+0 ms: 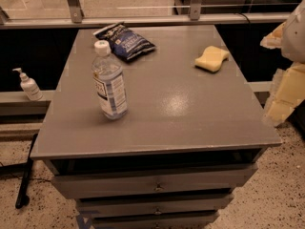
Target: Move blue plastic bottle near sponge
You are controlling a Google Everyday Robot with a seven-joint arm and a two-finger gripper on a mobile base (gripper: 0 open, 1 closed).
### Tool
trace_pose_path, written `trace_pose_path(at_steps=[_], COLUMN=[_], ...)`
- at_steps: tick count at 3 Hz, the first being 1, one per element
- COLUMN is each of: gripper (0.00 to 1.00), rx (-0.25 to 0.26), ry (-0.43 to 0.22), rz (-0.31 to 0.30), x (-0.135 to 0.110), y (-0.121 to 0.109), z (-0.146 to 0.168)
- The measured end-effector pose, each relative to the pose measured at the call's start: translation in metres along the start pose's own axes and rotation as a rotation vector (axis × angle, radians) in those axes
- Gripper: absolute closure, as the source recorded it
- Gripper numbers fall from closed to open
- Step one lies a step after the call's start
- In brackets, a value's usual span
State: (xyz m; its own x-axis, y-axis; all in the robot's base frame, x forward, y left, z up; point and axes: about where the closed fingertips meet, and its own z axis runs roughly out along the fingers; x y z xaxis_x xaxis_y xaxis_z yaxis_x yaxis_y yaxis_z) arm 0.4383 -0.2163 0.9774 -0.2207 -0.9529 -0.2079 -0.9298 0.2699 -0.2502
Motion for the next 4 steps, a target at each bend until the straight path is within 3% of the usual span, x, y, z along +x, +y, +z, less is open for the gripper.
trace_pose_path(at_steps=[1, 2, 4], gripper=[0.0, 0.0, 0.0], rx=[0.004, 0.001, -0.034], ry=[-0.004, -0.08, -0.348], rz=[0.0, 0.001, 0.014], x=[-0.001, -0.008, -0.05], y=[0.0, 0.003, 0.017], z=[-0.001, 0.015, 0.059])
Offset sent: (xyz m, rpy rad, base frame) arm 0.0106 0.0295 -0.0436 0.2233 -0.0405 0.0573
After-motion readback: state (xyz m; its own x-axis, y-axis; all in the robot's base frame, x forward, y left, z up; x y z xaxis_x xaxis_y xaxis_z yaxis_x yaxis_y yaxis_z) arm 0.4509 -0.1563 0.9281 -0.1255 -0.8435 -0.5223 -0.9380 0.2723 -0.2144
